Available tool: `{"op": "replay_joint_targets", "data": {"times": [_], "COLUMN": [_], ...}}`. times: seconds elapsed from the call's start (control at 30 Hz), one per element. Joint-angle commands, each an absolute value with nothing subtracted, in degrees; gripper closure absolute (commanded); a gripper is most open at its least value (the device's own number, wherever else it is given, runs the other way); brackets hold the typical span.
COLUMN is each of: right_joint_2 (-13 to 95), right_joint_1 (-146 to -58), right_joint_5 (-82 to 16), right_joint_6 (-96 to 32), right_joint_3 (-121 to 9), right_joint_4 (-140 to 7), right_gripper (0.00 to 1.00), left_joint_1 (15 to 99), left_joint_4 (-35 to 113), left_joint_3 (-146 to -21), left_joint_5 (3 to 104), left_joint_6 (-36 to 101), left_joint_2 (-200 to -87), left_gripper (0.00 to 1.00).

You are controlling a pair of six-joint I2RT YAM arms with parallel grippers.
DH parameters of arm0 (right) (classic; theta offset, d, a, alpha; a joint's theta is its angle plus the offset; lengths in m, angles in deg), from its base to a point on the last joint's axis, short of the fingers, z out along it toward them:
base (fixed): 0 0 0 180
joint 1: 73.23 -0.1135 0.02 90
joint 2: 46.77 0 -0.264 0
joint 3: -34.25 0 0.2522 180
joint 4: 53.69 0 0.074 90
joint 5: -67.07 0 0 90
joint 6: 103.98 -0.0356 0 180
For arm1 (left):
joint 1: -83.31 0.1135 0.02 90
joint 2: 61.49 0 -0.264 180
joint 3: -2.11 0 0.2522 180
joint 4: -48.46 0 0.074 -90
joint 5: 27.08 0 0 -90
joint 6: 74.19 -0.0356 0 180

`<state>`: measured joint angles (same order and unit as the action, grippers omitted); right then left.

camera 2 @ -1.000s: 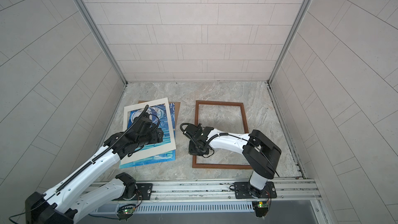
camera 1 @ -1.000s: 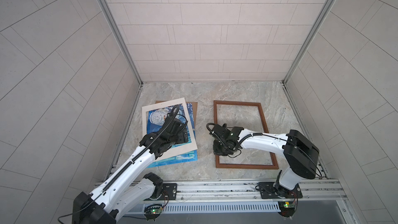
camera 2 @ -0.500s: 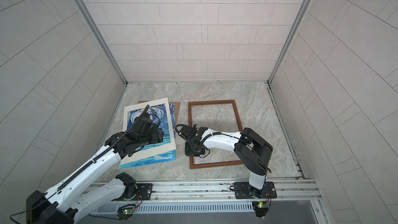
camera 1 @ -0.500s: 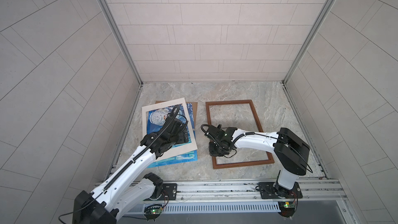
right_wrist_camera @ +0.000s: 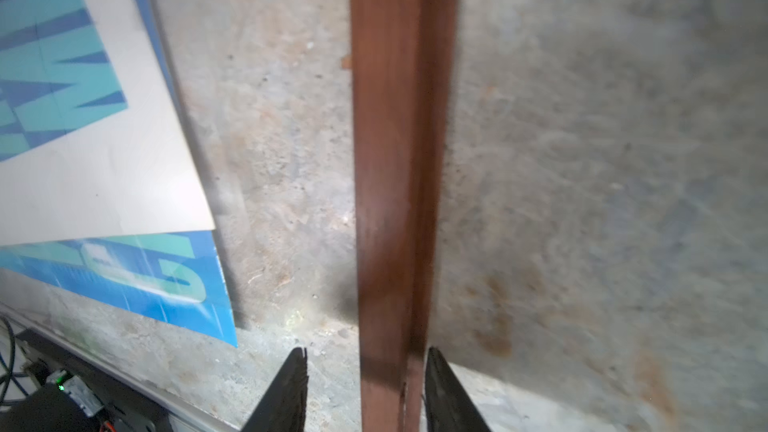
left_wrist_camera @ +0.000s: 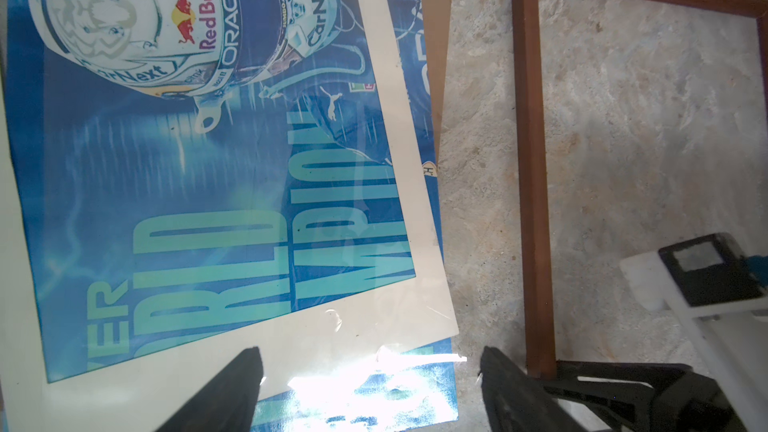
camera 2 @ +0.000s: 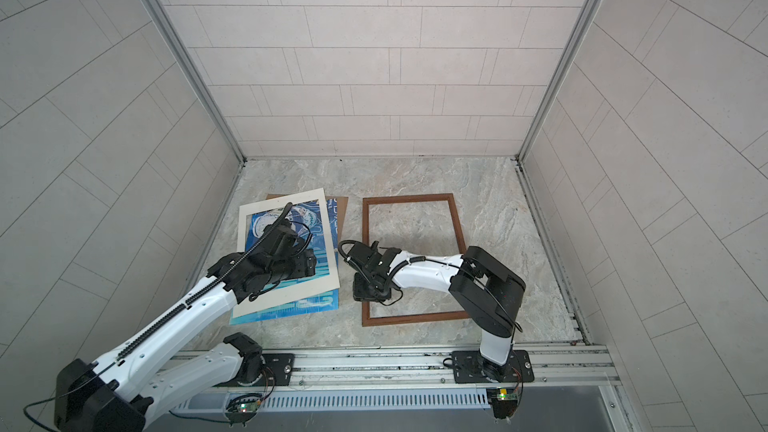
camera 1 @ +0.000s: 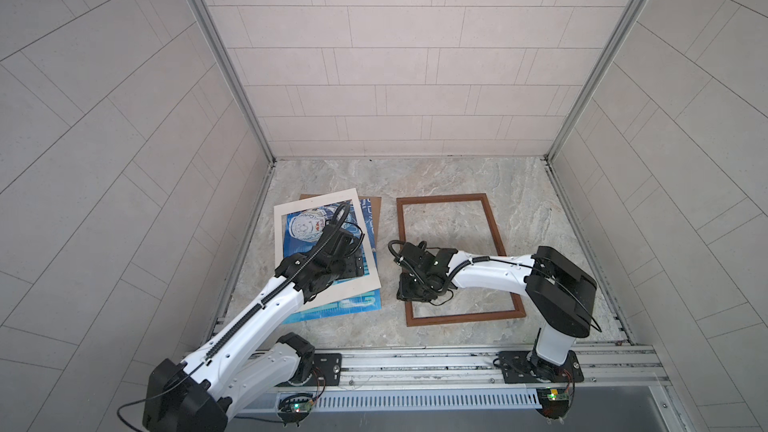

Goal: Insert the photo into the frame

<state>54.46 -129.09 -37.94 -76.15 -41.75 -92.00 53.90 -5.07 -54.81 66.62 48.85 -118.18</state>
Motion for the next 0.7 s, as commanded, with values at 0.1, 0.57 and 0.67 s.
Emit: {"op": "replay_joint_targets", "data": {"times": [0.1, 0.57, 0.67], "right_joint_2": [46.0, 53.2, 55.2], "right_joint_1": [-129.4, -128.5, -128.1], "right_joint_5": [-31.6, -47.1, -46.6], "right_joint_6": [-67.6, -64.6, -64.5], "right_joint_3": [-44.6, -44.3, -43.8], "right_joint_4": [-98.7, -77.6, -75.1], "right_gripper": [0.43, 0.37, 0.35], "left_joint_1": [53.6, 54.2, 55.1], "left_joint_4": [-9.4, -11.9, -10.0], "left_joint_3": [-57.8, -57.5, -56.7], "left_joint_5": [65.2, 66.4, 64.8], "left_joint_6": [49.6, 52.5, 52.5], "left_joint_2": [-120.4, -129.1, -130.7], "left_gripper": [0.13, 0.57, 0.79]}}
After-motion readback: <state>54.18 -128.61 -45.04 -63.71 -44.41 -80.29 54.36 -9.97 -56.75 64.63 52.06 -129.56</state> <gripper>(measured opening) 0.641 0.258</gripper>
